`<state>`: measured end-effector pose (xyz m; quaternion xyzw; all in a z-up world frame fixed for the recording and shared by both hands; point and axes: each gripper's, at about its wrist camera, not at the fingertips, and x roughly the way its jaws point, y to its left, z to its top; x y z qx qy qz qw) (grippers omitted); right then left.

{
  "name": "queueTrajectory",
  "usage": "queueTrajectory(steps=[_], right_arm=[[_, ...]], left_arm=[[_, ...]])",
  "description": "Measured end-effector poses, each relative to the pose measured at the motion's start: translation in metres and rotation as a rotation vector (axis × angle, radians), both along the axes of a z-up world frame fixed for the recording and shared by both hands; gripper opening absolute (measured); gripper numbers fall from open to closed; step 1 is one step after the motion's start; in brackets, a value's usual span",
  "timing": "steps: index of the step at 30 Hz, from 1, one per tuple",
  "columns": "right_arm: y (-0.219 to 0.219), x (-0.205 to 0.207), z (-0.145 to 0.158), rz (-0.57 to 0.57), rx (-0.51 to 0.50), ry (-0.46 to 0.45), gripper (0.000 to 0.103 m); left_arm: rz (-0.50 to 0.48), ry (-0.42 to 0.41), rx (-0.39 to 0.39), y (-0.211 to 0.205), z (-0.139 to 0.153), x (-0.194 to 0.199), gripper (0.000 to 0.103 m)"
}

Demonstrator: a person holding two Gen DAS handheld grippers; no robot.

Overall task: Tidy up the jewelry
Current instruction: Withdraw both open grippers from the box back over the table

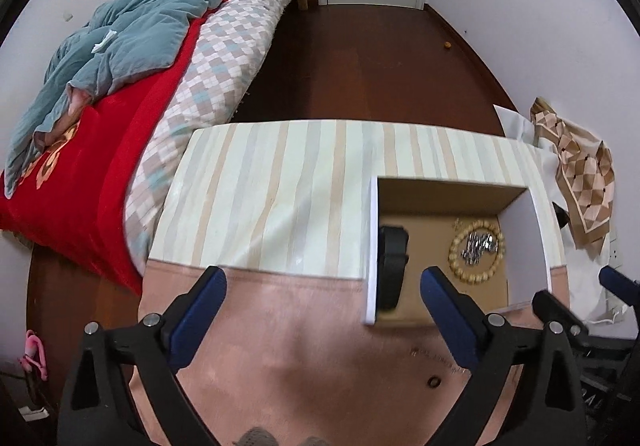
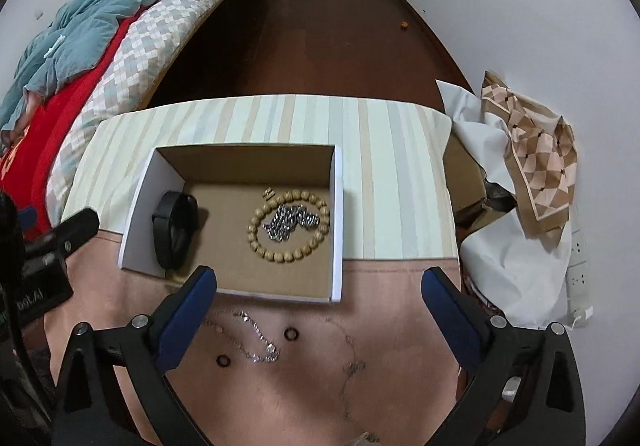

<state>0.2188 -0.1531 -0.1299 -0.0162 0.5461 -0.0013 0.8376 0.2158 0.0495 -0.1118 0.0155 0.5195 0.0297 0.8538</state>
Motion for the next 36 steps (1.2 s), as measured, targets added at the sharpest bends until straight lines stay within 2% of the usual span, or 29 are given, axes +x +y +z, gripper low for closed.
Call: queueTrajectory(steps=[8, 21, 29, 34, 36], right_arm=[[0.0, -0.03, 0.019, -0.019, -0.01, -0.048, 0.103], [0.001, -0.093, 0.091, -0.036, -0.022, -0.192, 0.103], [0.004, -0.126, 0.128, -0.021, -0.018, -0.259, 0.103], [0.004, -0.139, 0.135, -0.017, 0.015, -0.265, 0.103], [-0.001, -0.141, 0.132, -0.012, 0.071, -0.262, 0.103]], left_arm=[[-0.003, -0.053, 0.028, -0.001, 0.019, -0.032, 0.099], [-0.021, -0.2, 0.031, -0.001, 0.083, -0.092, 0.099], [-0.031, -0.235, 0.009, 0.001, 0.104, -0.12, 0.099], [-0.007, -0.229, -0.006, 0.006, 0.109, -0.129, 0.099], [0.001, -0.227, 0.012, 0.005, 0.107, -0.132, 0.099]])
